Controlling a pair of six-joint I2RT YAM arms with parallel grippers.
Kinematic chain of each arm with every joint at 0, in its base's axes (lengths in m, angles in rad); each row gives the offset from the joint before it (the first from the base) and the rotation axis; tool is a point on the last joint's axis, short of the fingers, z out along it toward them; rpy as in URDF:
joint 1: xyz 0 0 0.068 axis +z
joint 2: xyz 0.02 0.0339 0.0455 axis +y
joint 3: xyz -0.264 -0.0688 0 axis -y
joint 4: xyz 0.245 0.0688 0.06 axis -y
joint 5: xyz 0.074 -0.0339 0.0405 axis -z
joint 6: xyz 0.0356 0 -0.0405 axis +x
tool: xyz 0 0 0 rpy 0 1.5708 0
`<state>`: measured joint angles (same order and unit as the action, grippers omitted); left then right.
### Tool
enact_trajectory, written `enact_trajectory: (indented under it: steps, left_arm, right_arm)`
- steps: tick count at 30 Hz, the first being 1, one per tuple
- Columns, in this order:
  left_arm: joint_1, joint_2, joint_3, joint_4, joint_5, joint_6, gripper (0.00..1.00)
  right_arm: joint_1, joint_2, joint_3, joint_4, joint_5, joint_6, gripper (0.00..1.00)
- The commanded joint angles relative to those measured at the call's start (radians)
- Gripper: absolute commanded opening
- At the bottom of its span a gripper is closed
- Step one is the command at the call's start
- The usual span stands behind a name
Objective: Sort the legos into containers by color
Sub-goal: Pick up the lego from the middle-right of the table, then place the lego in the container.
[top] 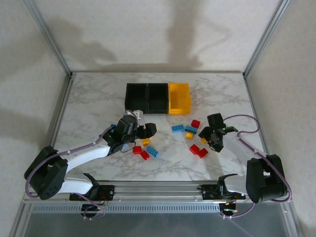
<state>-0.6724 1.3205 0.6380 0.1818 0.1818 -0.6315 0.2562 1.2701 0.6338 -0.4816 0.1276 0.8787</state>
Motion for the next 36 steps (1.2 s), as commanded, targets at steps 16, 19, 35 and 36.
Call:
enact_trajectory:
  steps: [16, 19, 35, 36]
  left_arm:
    - [-0.032, 0.016, 0.04, -0.01, -0.047, 0.011, 0.79]
    - [-0.034, 0.019, 0.044, -0.011, -0.05, 0.009, 0.79]
    - [-0.016, -0.049, 0.096, -0.11, -0.166, -0.083, 0.79]
    - [-0.011, -0.061, 0.094, -0.116, -0.17, -0.091, 0.79]
  right_arm:
    - [0.015, 0.124, 0.056, 0.048, 0.025, -0.004, 0.54]
    - [0.021, 0.107, 0.071, 0.02, 0.038, -0.019, 0.39]
    - [0.107, 0.173, 0.447, -0.047, 0.031, -0.144, 0.32]
    - [0.118, 0.203, 0.485, -0.042, 0.026, -0.159, 0.32]
